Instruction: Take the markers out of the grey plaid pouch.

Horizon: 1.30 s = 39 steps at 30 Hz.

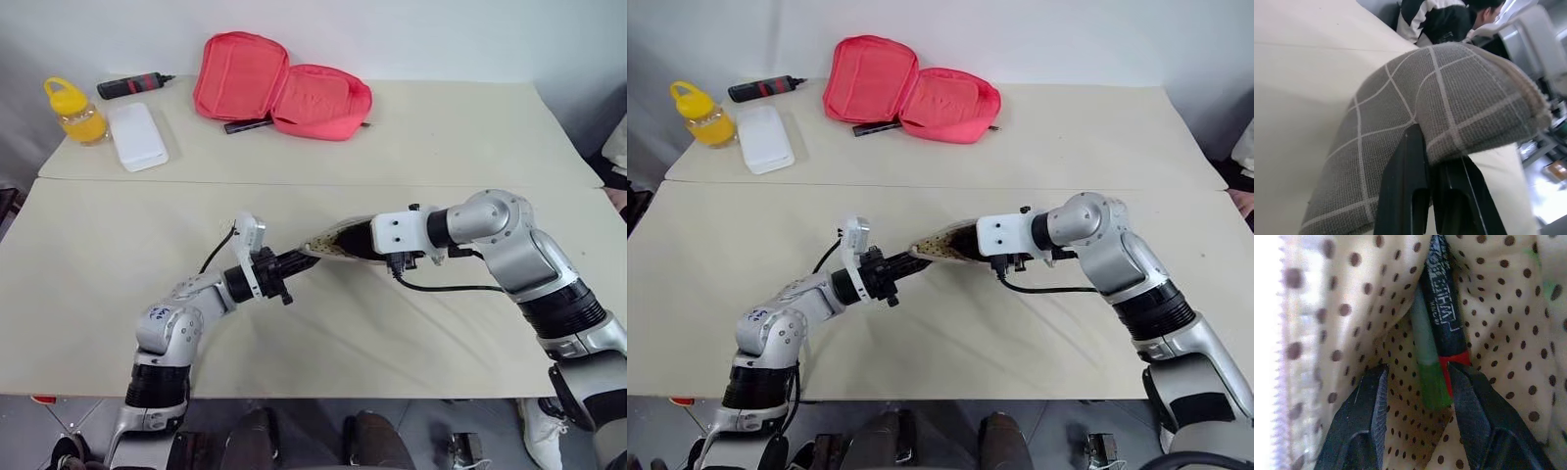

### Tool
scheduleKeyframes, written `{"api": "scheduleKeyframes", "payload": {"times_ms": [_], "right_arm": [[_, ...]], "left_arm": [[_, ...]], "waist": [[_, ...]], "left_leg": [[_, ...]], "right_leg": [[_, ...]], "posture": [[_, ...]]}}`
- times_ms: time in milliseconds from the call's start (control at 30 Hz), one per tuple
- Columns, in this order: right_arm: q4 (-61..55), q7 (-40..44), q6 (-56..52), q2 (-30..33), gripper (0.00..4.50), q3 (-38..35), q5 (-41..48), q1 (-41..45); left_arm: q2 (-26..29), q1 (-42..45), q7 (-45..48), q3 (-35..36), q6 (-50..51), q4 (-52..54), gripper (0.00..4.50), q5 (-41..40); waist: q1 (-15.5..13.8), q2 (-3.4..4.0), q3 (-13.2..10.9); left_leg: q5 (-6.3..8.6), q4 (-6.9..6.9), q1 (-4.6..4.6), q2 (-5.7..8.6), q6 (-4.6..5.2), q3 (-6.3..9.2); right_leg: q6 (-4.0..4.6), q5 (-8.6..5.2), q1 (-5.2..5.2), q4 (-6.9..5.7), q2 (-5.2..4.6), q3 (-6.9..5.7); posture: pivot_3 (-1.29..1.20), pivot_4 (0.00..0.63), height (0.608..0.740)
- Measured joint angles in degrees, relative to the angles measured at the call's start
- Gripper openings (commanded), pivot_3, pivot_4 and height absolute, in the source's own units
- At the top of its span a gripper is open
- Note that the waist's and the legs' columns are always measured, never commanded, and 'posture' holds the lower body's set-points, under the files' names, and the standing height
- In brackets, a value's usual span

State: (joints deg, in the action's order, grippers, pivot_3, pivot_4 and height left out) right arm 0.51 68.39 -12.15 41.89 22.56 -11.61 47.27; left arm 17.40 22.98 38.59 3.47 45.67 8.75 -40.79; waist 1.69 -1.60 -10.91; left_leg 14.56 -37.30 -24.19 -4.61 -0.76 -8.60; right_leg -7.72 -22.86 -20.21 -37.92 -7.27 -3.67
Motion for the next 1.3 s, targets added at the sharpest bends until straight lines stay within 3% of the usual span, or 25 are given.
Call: {"api": "scheduleKeyframes", "payload": {"times_ms": [433,767,1300], "right_arm": [[-14.6,13.6,-17.1,9.0,2.01,-4.5,12.4,-0.1],[-12.0,9.5,-13.4,6.9,2.01,3.4,5.9,-2.5],[-9.4,6.7,-11.6,2.0,2.01,3.5,4.4,-2.4]], "left_arm": [[1.0,1.1,-3.4,2.7,17.7,2.4,0.00,-14.4],[0.3,-3.5,-5.4,-0.8,14.5,2.9,0.00,-10.0],[-0.9,-3.4,-6.7,-0.6,12.7,2.3,0.00,-9.2]], "waist": [[0.1,0.00,0.0],[-0.1,0.00,0.0],[-0.1,0.00,0.0]], "left_leg": [[0.01,0.01,0.01,0.01,0.01,0.09],[-0.01,-0.16,0.05,-0.02,-0.01,0.04],[0.00,-0.21,0.09,-0.04,0.00,0.08]], "right_leg": [[0.00,0.00,0.06,0.05,0.01,0.02],[0.00,0.00,0.14,0.06,0.06,0.10],[0.00,0.00,0.23,0.05,0.08,0.07]], "posture": [[0.00,0.150,0.740],[0.00,0.150,0.740],[0.00,0.150,0.740]]}}
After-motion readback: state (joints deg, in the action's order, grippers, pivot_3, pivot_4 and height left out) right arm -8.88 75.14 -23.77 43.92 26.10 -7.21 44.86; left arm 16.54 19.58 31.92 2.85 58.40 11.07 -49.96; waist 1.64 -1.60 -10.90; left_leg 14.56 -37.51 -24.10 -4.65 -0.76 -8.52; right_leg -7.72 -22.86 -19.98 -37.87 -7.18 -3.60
